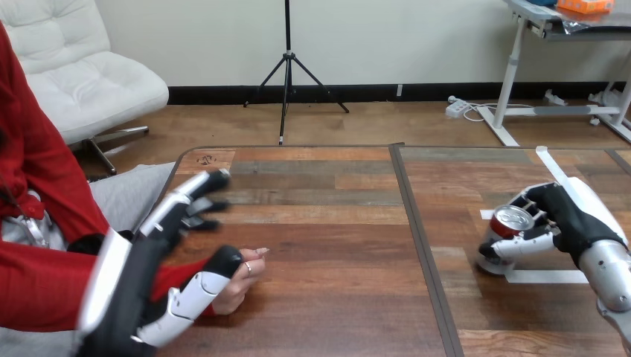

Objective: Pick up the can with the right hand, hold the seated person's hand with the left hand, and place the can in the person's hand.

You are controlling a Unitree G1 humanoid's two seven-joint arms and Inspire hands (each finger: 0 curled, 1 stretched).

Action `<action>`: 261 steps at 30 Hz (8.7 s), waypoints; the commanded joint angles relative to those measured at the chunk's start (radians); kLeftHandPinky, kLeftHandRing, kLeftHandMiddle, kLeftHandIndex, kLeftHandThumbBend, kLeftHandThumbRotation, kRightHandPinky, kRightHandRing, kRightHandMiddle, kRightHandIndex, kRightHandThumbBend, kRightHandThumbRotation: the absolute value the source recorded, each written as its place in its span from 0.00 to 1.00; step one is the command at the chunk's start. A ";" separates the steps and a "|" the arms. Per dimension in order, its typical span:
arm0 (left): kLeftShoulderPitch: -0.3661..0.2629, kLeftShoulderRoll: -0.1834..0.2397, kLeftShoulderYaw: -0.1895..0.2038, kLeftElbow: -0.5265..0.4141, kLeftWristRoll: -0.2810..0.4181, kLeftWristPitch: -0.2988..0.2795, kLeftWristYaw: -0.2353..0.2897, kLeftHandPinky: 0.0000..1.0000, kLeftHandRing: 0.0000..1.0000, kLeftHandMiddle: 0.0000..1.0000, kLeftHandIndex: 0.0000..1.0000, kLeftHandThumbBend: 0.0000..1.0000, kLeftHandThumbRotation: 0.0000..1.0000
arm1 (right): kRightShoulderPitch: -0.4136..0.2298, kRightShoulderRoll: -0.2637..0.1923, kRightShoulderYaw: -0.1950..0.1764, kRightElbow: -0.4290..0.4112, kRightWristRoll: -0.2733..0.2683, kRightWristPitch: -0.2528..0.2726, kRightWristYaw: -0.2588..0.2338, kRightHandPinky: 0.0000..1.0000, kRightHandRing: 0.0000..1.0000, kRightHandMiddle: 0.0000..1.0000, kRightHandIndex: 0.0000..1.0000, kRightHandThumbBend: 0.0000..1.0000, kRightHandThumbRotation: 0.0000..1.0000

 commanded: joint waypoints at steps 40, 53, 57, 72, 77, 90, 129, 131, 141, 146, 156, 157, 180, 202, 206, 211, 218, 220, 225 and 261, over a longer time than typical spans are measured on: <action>-0.163 0.181 0.101 -0.149 0.469 0.134 0.080 0.65 0.82 0.87 0.87 1.00 0.49 | -0.049 -0.019 -0.027 -0.150 0.048 -0.055 0.028 0.35 0.38 0.43 0.45 0.84 0.00; -0.210 0.242 0.065 -0.054 0.584 0.138 0.113 0.63 0.80 0.85 0.84 1.00 0.45 | -0.054 -0.013 -0.028 -0.156 0.051 -0.064 0.027 0.35 0.38 0.43 0.44 0.85 0.00; -0.226 0.257 0.053 -0.015 0.598 0.128 0.127 0.65 0.81 0.85 0.85 1.00 0.44 | -0.055 -0.013 -0.027 -0.158 0.049 -0.064 0.026 0.35 0.39 0.43 0.44 0.85 0.00; -0.279 0.310 0.002 0.116 0.634 0.151 0.152 0.73 0.84 0.87 0.86 1.00 0.42 | -0.052 -0.010 -0.029 -0.174 0.065 -0.054 0.032 0.37 0.41 0.45 0.44 0.85 0.00; -0.298 0.327 -0.014 0.158 0.642 0.160 0.158 0.75 0.84 0.87 0.87 1.00 0.43 | -0.050 -0.012 -0.028 -0.177 0.068 -0.054 0.035 0.38 0.41 0.45 0.45 0.85 0.00; -0.336 0.365 -0.055 0.232 0.661 0.206 0.155 0.79 0.85 0.88 0.87 1.00 0.51 | -0.049 -0.014 -0.023 -0.177 0.068 -0.056 0.031 0.38 0.41 0.45 0.45 0.85 0.00; -0.445 0.397 -0.198 0.418 0.719 0.369 0.167 0.76 0.81 0.83 0.82 1.00 0.50 | -0.047 -0.016 -0.023 -0.172 0.066 -0.048 0.018 0.37 0.40 0.44 0.45 0.85 0.00; -0.450 0.397 -0.205 0.424 0.720 0.375 0.165 0.76 0.80 0.83 0.82 1.00 0.50 | -0.046 -0.016 -0.024 -0.172 0.067 -0.050 0.017 0.36 0.39 0.44 0.45 0.85 0.00; -0.467 0.389 -0.230 0.432 0.703 0.421 0.118 0.77 0.82 0.84 0.83 1.00 0.48 | -0.047 -0.020 -0.028 -0.170 0.072 -0.056 0.024 0.35 0.39 0.43 0.45 0.85 0.00; -0.475 0.388 -0.241 0.436 0.703 0.441 0.104 0.78 0.82 0.84 0.83 1.00 0.47 | -0.048 -0.022 -0.027 -0.170 0.071 -0.055 0.026 0.35 0.38 0.43 0.45 0.84 0.00; -0.493 0.390 -0.262 0.447 0.692 0.469 0.076 0.78 0.82 0.84 0.84 1.00 0.43 | -0.047 -0.026 -0.028 -0.178 0.071 -0.045 0.030 0.36 0.39 0.43 0.45 0.84 0.00; -0.494 0.391 -0.264 0.449 0.692 0.470 0.077 0.78 0.82 0.84 0.83 1.00 0.43 | -0.047 -0.026 -0.028 -0.178 0.071 -0.043 0.031 0.36 0.39 0.43 0.45 0.84 0.00; -0.524 0.394 -0.302 0.467 0.711 0.521 0.073 0.78 0.82 0.83 0.82 1.00 0.34 | -0.048 -0.024 -0.029 -0.178 0.071 -0.046 0.025 0.37 0.40 0.43 0.45 0.84 0.00; -0.546 0.386 -0.341 0.495 0.735 0.563 0.099 0.77 0.79 0.80 0.79 0.97 0.14 | -0.050 -0.016 -0.032 -0.178 0.077 -0.066 0.026 0.36 0.40 0.44 0.45 0.85 0.00; -0.552 0.386 -0.349 0.508 0.735 0.557 0.112 0.75 0.75 0.76 0.76 0.96 0.09 | -0.049 -0.016 -0.032 -0.182 0.078 -0.064 0.028 0.36 0.40 0.44 0.45 0.85 0.00; -0.563 0.386 -0.362 0.523 0.735 0.561 0.110 0.73 0.73 0.73 0.74 0.96 0.04 | -0.048 -0.018 -0.031 -0.186 0.077 -0.068 0.027 0.37 0.41 0.44 0.45 0.85 0.00; -0.576 0.386 -0.376 0.535 0.726 0.568 0.088 0.66 0.68 0.69 0.70 0.93 0.01 | -0.047 -0.018 -0.032 -0.185 0.078 -0.075 0.024 0.37 0.40 0.44 0.45 0.85 0.00; -0.579 0.386 -0.378 0.538 0.722 0.565 0.087 0.63 0.66 0.67 0.68 0.92 0.00 | -0.046 -0.019 -0.032 -0.184 0.076 -0.075 0.022 0.37 0.40 0.44 0.45 0.85 0.00; -0.582 0.385 -0.384 0.545 0.722 0.560 0.097 0.54 0.60 0.62 0.64 0.91 0.00 | -0.046 -0.020 -0.031 -0.184 0.074 -0.076 0.016 0.37 0.40 0.44 0.45 0.85 0.00; -0.595 0.378 -0.396 0.603 0.698 0.465 0.170 0.39 0.47 0.52 0.52 0.88 0.00 | -0.046 -0.018 -0.029 -0.180 0.072 -0.074 0.017 0.37 0.40 0.44 0.45 0.85 0.00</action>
